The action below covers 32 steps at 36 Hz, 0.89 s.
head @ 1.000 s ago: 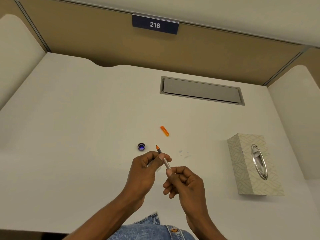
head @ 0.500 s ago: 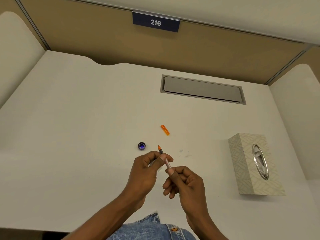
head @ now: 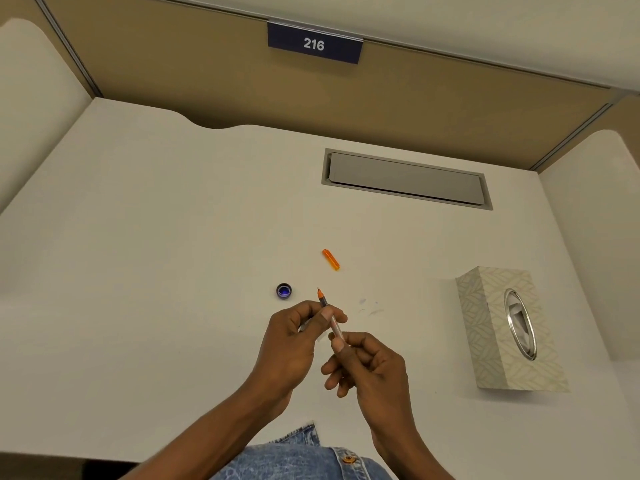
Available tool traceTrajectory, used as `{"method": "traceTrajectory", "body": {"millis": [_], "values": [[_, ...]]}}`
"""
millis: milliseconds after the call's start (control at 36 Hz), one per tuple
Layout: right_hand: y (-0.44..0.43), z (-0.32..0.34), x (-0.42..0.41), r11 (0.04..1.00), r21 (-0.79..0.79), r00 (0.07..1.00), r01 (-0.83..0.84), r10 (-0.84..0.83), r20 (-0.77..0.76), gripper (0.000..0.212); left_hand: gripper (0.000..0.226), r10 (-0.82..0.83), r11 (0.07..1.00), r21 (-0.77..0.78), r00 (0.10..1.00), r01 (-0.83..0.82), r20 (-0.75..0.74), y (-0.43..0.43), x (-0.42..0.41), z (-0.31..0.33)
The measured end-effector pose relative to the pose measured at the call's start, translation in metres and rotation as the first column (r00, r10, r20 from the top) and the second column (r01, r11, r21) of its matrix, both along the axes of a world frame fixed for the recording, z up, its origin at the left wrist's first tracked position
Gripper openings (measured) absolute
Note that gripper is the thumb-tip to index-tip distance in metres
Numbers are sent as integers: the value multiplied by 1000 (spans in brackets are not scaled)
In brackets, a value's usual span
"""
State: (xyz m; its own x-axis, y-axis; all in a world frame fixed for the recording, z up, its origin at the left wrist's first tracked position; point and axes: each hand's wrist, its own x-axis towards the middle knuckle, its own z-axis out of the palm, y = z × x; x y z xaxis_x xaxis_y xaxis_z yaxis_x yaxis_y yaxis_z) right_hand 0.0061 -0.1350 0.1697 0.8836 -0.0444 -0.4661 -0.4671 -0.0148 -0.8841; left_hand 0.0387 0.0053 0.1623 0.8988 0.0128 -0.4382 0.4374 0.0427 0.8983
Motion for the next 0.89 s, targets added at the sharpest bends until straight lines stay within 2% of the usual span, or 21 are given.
{"method": "traceTrajectory", "body": {"millis": [444, 528, 611, 722, 889], "values": [[-2, -5, -3, 999, -9, 999, -54, 54, 3, 32, 28, -22, 1000, 1, 1000, 22, 4, -1, -2, -2], [-1, -5, -4, 999, -34, 999, -22, 22, 23, 25, 26, -4, 1000, 22, 1000, 3, 7, -1, -1, -3], [-1, -7, -4, 989, -144, 997, 22, -11, 74, 12, 23, 21, 999, 43, 1000, -21, 7, -1, -1, -3], [-5, -14, -5, 947, -309, 984, 84, -29, 178, 25, 17, 34, 998, 57, 999, -35, 16, -3, 0, -4], [-7, -24, -9, 830, -540, 928, 143, 77, 365, 29, 15, 42, 996, 76, 999, -42, -5, -7, -1, -4]]}}
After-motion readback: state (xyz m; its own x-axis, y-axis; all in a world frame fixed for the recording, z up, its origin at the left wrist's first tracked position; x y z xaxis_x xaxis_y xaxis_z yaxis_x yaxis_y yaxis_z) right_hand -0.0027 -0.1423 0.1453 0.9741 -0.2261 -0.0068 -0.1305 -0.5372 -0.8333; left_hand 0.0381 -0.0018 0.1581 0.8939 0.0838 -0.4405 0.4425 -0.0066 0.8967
